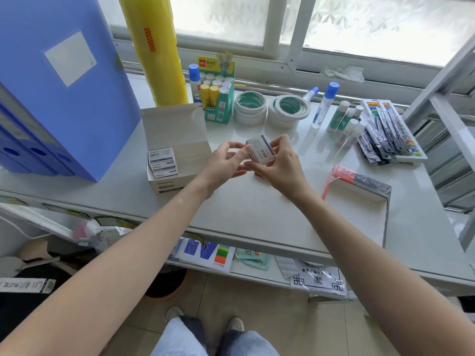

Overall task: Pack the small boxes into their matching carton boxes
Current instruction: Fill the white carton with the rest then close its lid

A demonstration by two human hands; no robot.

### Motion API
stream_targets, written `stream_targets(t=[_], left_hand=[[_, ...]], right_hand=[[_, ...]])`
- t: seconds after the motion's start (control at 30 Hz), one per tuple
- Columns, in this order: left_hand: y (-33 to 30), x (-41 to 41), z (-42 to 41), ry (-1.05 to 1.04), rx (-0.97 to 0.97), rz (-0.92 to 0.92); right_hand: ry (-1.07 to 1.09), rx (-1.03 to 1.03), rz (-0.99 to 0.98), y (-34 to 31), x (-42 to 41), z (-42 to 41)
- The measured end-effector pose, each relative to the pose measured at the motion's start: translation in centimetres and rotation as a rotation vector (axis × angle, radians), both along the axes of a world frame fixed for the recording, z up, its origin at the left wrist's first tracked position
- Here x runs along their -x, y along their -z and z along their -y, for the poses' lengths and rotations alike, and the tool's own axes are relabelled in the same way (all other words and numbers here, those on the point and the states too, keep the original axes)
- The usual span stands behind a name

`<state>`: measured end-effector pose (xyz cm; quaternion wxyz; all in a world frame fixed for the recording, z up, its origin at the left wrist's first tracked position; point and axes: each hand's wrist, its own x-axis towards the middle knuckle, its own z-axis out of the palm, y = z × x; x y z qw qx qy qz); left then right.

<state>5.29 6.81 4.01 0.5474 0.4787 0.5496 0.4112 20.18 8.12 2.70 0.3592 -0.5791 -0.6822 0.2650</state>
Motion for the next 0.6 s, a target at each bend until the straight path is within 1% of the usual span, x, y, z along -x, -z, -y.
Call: stream_targets(t=[0.07,0.13,0.27,0.43,0.5,0.6], left_hand=[[-0.1,-0.3,0.0,0.03,0.045,0.06],[0.0,-0.4,-0.1,0.024,0.031,0.063],[-0.2,0.1,-0.6,0.03,-0.003,-0.035],[-1.4,0.5,-1.3,0.137,-0.022,-0.195],[-1.5,0.4,-1.7,0.208,-0.016,-0.251],[-1.1,0.2,-2.3,0.244,-0.047,-0.301]], right_hand=[[0.017,-0.006,0.027,0.1,0.4,0.2],[-0.012,0.014,0.042,0.2,0.7,0.4],[-0.119,0.069,0.034,-0.6,0.6,0.4],[-0.315,0.028,0.08,-1.9,-0.3,0.1],[-0.319,0.004,0.094,-1.8,-0.4,0.1],[-0.239,-0.01,0.099,-1.1,-0.4,0.0]])
